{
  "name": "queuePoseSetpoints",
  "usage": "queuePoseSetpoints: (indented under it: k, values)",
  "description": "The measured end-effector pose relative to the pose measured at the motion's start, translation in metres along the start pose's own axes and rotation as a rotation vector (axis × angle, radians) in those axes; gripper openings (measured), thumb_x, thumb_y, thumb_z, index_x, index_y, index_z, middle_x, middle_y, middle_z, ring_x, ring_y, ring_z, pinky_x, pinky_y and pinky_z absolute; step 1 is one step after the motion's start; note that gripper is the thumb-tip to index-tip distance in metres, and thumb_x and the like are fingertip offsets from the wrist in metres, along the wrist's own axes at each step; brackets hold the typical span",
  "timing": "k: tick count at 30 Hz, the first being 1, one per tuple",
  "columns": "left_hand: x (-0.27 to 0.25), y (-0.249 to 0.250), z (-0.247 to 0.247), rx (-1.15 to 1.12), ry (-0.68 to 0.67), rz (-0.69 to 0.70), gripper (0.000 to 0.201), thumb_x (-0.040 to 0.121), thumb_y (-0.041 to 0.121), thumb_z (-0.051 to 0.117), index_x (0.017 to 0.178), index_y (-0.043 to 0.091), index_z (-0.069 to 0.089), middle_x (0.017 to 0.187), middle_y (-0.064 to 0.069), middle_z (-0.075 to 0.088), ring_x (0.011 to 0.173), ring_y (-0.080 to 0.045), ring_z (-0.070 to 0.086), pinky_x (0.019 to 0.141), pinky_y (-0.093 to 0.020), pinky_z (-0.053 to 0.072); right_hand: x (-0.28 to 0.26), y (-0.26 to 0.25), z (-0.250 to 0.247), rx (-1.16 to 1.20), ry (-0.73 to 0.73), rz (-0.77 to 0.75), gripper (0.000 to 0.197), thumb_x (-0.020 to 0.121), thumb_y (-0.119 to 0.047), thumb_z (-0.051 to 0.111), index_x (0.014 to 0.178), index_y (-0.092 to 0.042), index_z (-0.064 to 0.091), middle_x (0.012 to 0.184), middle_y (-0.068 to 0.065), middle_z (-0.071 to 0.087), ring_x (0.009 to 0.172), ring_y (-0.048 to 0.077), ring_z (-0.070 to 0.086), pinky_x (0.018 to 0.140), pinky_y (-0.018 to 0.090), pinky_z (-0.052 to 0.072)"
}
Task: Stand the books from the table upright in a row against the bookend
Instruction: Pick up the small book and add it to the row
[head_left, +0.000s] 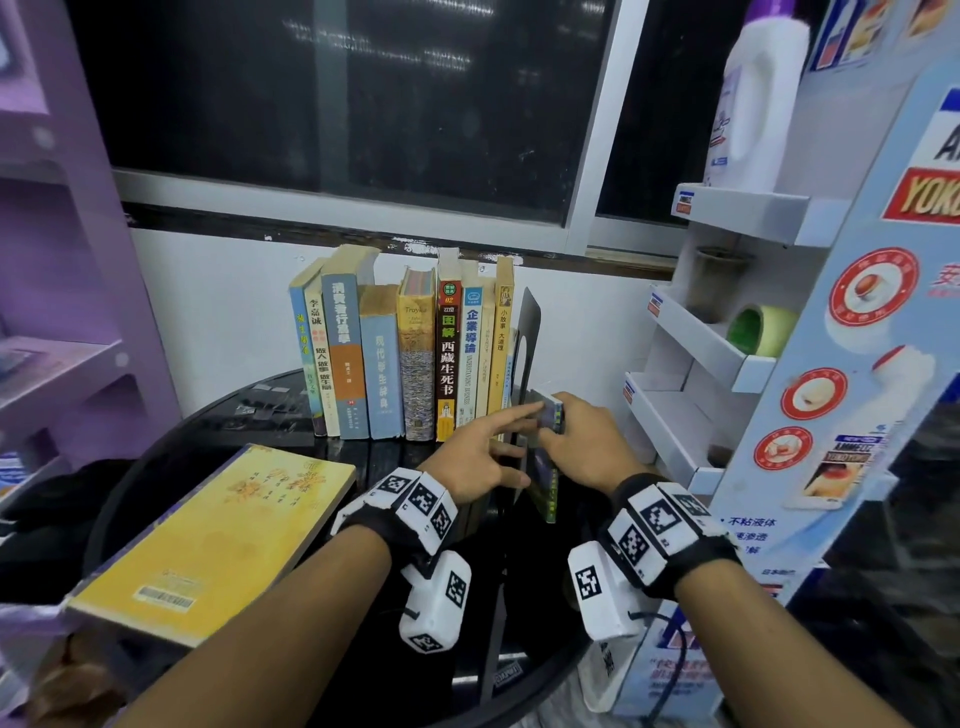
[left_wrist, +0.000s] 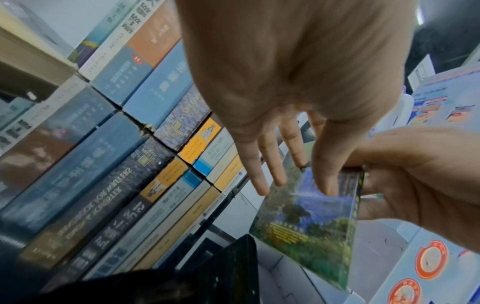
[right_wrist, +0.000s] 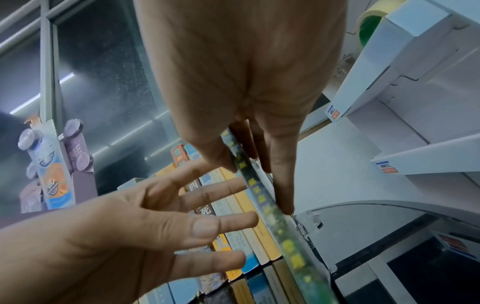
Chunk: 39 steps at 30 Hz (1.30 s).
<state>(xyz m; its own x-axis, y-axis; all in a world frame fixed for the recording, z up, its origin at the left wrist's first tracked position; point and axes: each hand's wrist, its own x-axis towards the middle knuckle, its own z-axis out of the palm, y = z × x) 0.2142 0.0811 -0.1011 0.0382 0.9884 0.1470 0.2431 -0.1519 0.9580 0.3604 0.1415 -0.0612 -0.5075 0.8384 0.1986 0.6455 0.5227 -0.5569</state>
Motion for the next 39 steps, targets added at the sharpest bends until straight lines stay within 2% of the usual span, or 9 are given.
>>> queuePoseSetpoints:
  k: [4, 8, 14, 16, 19, 21, 30, 36, 39]
  values:
    - [0.012, 0.008, -0.014, 0.178, 0.150, 0.049, 0.057, 0.081, -0.004, 0.068, 0.129, 0.022, 0.054, 0.114, 0.006, 0.062, 0.105, -0.018, 0.058, 0.088, -0.023, 0.051, 0.003, 0.005, 0.002, -0.008, 0.049, 0.044, 0.027, 0.092, -0.010, 0.050, 0.118, -0.012, 0.056, 0.103, 0.011, 0.064, 0.082, 0.023, 0.053, 0.073, 0.023, 0.038]
    - [0.024, 0.029, -0.037, 0.444, 0.354, 0.196, 0.038, 0.084, 0.005, 0.065, 0.118, 0.022, 0.061, 0.103, 0.010, 0.066, 0.098, -0.005, 0.060, 0.088, -0.020, 0.045, 0.010, 0.009, 0.006, 0.037, 0.107, 0.053, 0.025, 0.092, -0.010, 0.049, 0.116, -0.013, 0.057, 0.098, 0.013, 0.065, 0.077, 0.025, 0.055, 0.067, 0.023, 0.037]
    - [0.046, 0.059, -0.069, 0.763, 0.534, 0.409, 0.042, 0.082, 0.019, 0.068, 0.122, 0.027, 0.057, 0.117, 0.010, 0.061, 0.114, -0.010, 0.052, 0.102, -0.035, 0.040, 0.025, 0.005, 0.012, 0.107, 0.161, 0.032, 0.031, 0.095, -0.010, 0.049, 0.124, -0.014, 0.055, 0.095, 0.007, 0.063, 0.074, 0.018, 0.056, 0.056, 0.014, 0.038]
    - [0.053, 0.064, -0.077, 0.862, 0.547, 0.421, 0.047, 0.081, 0.026, 0.069, 0.126, 0.028, 0.055, 0.126, 0.008, 0.058, 0.121, -0.014, 0.047, 0.106, -0.038, 0.035, 0.031, 0.003, 0.016, 0.125, 0.161, 0.034, 0.033, 0.096, -0.012, 0.049, 0.128, -0.015, 0.054, 0.100, 0.008, 0.066, 0.073, 0.016, 0.058, 0.056, 0.007, 0.040]
    - [0.065, 0.068, -0.087, 1.016, 0.540, 0.422, 0.056, 0.080, 0.036, 0.070, 0.132, 0.030, 0.051, 0.134, 0.008, 0.053, 0.129, -0.015, 0.041, 0.110, -0.039, 0.028, 0.042, 0.003, 0.023, 0.164, 0.159, 0.040, 0.035, 0.096, -0.014, 0.051, 0.132, -0.015, 0.052, 0.111, 0.010, 0.068, 0.093, 0.023, 0.065, 0.082, 0.025, 0.050]
    - [0.073, 0.069, -0.093, 1.078, 0.529, 0.403, 0.061, 0.079, 0.041, 0.070, 0.134, 0.032, 0.047, 0.137, 0.009, 0.050, 0.131, -0.014, 0.039, 0.112, -0.040, 0.026, 0.050, 0.003, 0.027, 0.173, 0.163, 0.042, 0.037, 0.097, -0.015, 0.052, 0.134, -0.017, 0.051, 0.111, 0.010, 0.068, 0.099, 0.025, 0.065, 0.089, 0.032, 0.052]
    - [0.093, 0.070, -0.110, 1.287, 0.388, 0.276, 0.077, 0.078, 0.056, 0.067, 0.144, 0.037, 0.033, 0.149, 0.008, 0.039, 0.139, -0.016, 0.031, 0.116, -0.041, 0.018, 0.078, 0.006, 0.039, 0.234, 0.144, 0.038, 0.038, 0.098, -0.016, 0.052, 0.136, -0.021, 0.047, 0.117, 0.009, 0.065, 0.088, 0.014, 0.058, 0.080, 0.019, 0.043]
    - [0.103, 0.059, -0.115, 1.321, 0.401, 0.310, 0.074, 0.079, 0.062, 0.061, 0.143, 0.040, 0.034, 0.148, 0.010, 0.042, 0.137, -0.016, 0.034, 0.113, -0.041, 0.023, 0.093, 0.009, 0.048, 0.291, 0.089, 0.053, 0.049, 0.096, -0.014, 0.057, 0.140, -0.024, 0.039, 0.121, 0.007, 0.065, 0.103, 0.022, 0.066, 0.092, 0.036, 0.054]
    - [0.105, 0.054, -0.114, 1.294, 0.442, 0.336, 0.072, 0.078, 0.060, 0.063, 0.142, 0.038, 0.038, 0.149, 0.012, 0.040, 0.137, -0.015, 0.034, 0.113, -0.040, 0.022, 0.097, 0.011, 0.047, 0.295, 0.022, 0.048, 0.056, 0.096, -0.010, 0.056, 0.145, -0.023, 0.032, 0.125, 0.005, 0.064, 0.108, 0.020, 0.065, 0.089, 0.032, 0.053]
